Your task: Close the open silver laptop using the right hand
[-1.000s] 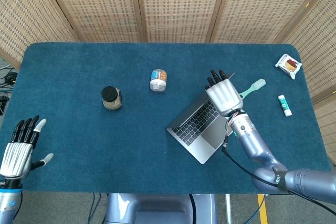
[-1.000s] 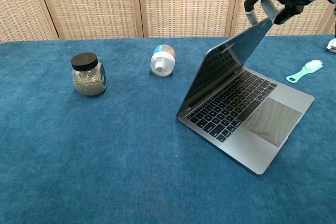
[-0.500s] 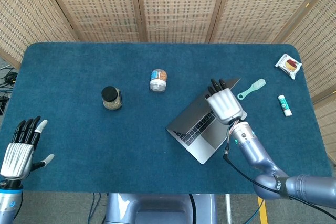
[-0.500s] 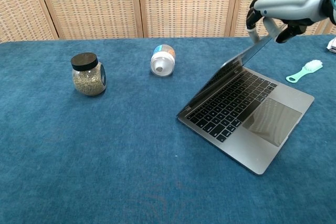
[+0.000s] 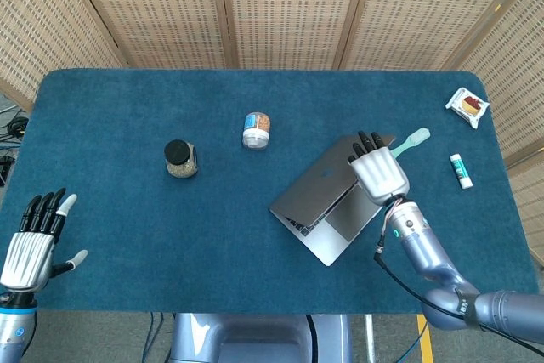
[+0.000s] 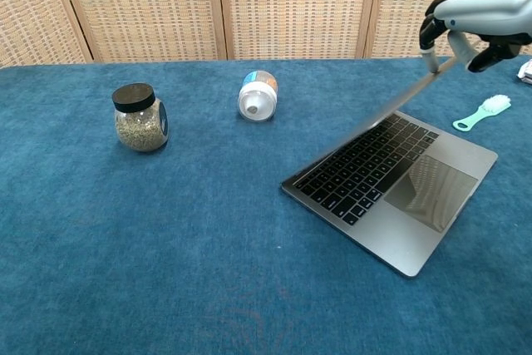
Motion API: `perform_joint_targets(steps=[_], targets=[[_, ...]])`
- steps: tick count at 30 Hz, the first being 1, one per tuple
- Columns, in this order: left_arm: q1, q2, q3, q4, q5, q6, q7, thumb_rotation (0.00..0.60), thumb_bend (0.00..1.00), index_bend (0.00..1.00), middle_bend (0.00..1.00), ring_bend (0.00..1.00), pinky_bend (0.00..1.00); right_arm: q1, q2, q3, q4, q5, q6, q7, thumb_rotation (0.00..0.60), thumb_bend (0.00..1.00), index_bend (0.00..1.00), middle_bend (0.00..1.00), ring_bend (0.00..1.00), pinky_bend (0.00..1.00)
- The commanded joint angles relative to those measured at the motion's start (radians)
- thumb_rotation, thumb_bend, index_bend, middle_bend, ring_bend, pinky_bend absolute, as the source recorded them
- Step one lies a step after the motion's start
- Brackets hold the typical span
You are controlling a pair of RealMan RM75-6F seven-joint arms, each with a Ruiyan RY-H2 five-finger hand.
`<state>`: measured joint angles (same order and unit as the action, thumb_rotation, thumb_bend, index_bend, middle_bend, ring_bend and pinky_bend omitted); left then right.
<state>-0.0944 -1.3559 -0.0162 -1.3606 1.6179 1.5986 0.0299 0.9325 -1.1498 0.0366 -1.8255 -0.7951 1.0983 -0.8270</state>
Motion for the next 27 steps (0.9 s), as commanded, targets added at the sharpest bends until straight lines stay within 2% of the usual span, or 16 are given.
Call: perform_joint_targets(steps=[1,27], targets=[[0.001,0.001,0.001,-0.002,0.002,0.003,0.001,0.600,0.01,0.00,0.00,0.00,0.00,-0.009,0.003,-0.006,0.002,-0.007,-0.003,0.008,0.600,1.00,0.42,0.23,0.05,0.11],[0.010,0.005,0.008,-0.012,0.028,0.030,0.009,0.600,0.01,0.00,0.00,0.00,0.00,-0.109,-0.033,-0.042,0.058,-0.076,-0.017,0.088,0.600,1.00,0.42,0.23,0.05,0.11]])
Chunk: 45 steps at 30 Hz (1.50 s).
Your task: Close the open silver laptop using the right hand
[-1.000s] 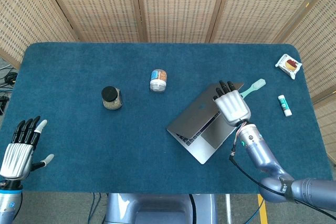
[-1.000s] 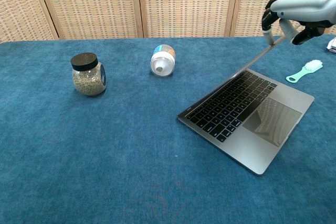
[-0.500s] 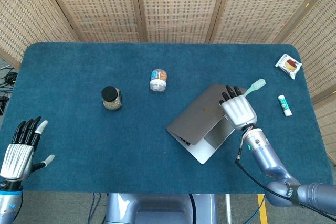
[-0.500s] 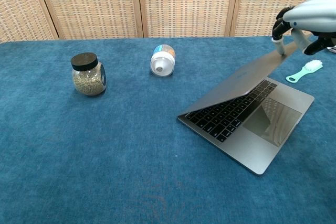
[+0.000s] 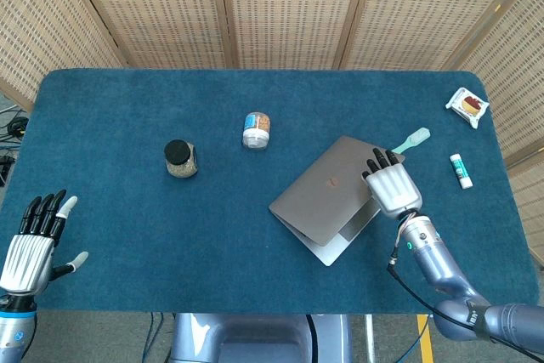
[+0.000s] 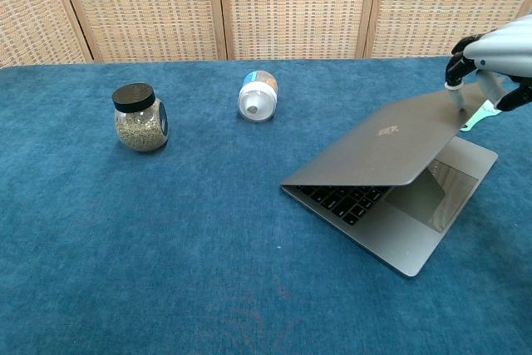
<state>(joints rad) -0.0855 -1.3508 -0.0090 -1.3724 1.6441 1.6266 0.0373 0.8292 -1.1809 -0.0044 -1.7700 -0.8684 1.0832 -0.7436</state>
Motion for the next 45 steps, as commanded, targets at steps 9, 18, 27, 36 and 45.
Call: perform_joint_targets(steps=[9,18,27,36,45], targets=[[0.001,-0.001,0.003,0.000,0.006,0.001,0.005,0.600,0.01,0.00,0.00,0.00,0.00,-0.028,-0.023,-0.009,0.035,-0.016,-0.021,0.025,0.600,1.00,0.42,0.23,0.05,0.11],[0.001,-0.001,0.002,0.000,0.006,0.001,0.005,0.600,0.01,0.00,0.00,0.00,0.00,-0.062,-0.068,-0.022,0.106,-0.025,-0.054,0.070,0.600,1.00,0.42,0.23,0.05,0.11],[0.002,-0.002,0.004,-0.002,0.010,0.003,0.010,0.600,0.01,0.00,0.00,0.00,0.00,-0.096,-0.101,-0.030,0.167,-0.045,-0.085,0.122,0.600,1.00,0.42,0.23,0.05,0.11],[0.002,-0.003,0.004,-0.002,0.011,0.002,0.012,0.600,0.01,0.00,0.00,0.00,0.00,-0.121,-0.131,-0.033,0.214,-0.066,-0.107,0.166,0.600,1.00,0.42,0.23,0.05,0.11],[0.003,-0.003,0.005,-0.004,0.014,0.005,0.013,0.600,0.01,0.00,0.00,0.00,0.00,-0.133,-0.167,-0.028,0.235,-0.085,-0.121,0.177,0.600,1.00,0.42,0.23,0.05,0.11]])
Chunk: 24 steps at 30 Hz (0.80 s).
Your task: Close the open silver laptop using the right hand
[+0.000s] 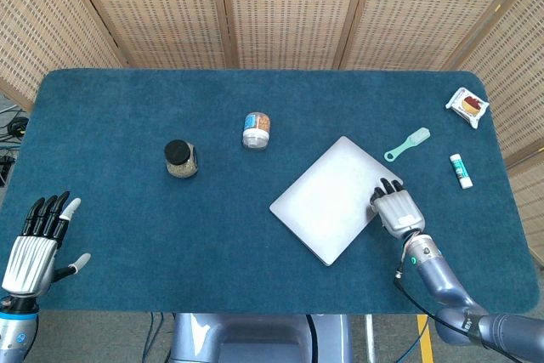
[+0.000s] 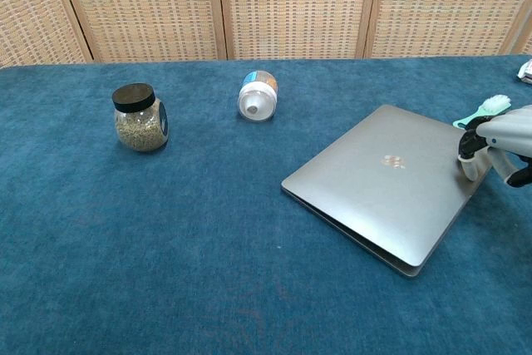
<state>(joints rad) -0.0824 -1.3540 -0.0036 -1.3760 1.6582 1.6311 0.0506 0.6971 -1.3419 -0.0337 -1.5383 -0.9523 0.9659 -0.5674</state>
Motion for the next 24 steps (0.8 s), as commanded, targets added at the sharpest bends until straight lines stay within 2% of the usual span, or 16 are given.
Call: perform_joint_targets(steps=[1,15,19,24], targets=[[0.001,0.001,-0.001,0.000,0.000,0.001,-0.001,0.600,0.01,0.00,0.00,0.00,0.00,-0.002,-0.012,0.001,0.007,-0.002,-0.007,0.001,0.600,1.00,0.42,0.23,0.05,0.11],[0.002,0.002,-0.001,0.000,0.001,0.004,-0.005,0.600,0.01,0.00,0.00,0.00,0.00,-0.006,-0.045,0.012,0.026,0.001,-0.006,-0.040,0.600,1.00,0.42,0.23,0.05,0.11],[0.002,0.003,-0.003,0.000,-0.002,0.004,-0.006,0.600,0.01,0.00,0.00,0.00,0.00,-0.006,-0.019,0.018,0.023,-0.007,0.049,-0.103,0.600,1.00,0.42,0.23,0.05,0.11],[0.002,0.003,-0.004,0.000,-0.002,0.004,-0.005,0.600,0.01,0.00,0.00,0.00,0.00,-0.011,0.059,0.045,-0.034,-0.001,0.149,-0.199,0.600,1.00,0.42,0.20,0.04,0.11]])
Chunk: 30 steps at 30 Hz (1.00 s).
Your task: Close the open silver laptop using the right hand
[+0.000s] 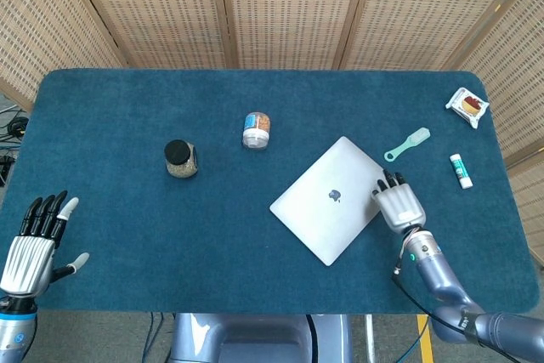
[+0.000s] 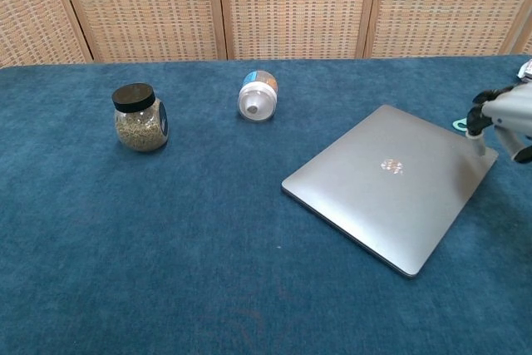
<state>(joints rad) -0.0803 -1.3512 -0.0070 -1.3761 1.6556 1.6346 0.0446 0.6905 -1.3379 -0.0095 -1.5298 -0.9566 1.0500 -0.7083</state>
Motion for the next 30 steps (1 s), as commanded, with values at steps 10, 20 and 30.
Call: perform_joint_targets(steps=[10,20,30], targets=[[0.001,-0.001,-0.005,0.001,-0.010,-0.002,0.002,0.600,0.01,0.00,0.00,0.00,0.00,-0.104,0.172,0.035,-0.156,-0.122,0.226,0.072,0.600,0.70,0.27,0.02,0.00,0.05],[0.004,-0.010,-0.016,0.007,-0.025,0.001,0.003,0.600,0.01,0.00,0.00,0.00,0.00,-0.294,0.101,-0.046,-0.033,-0.346,0.409,0.388,0.600,0.34,0.06,0.00,0.00,0.00],[0.002,-0.019,-0.019,0.020,-0.029,-0.002,0.001,0.600,0.01,0.00,0.00,0.00,0.00,-0.439,0.055,-0.091,0.095,-0.475,0.533,0.580,0.600,0.13,0.02,0.00,0.00,0.00]])
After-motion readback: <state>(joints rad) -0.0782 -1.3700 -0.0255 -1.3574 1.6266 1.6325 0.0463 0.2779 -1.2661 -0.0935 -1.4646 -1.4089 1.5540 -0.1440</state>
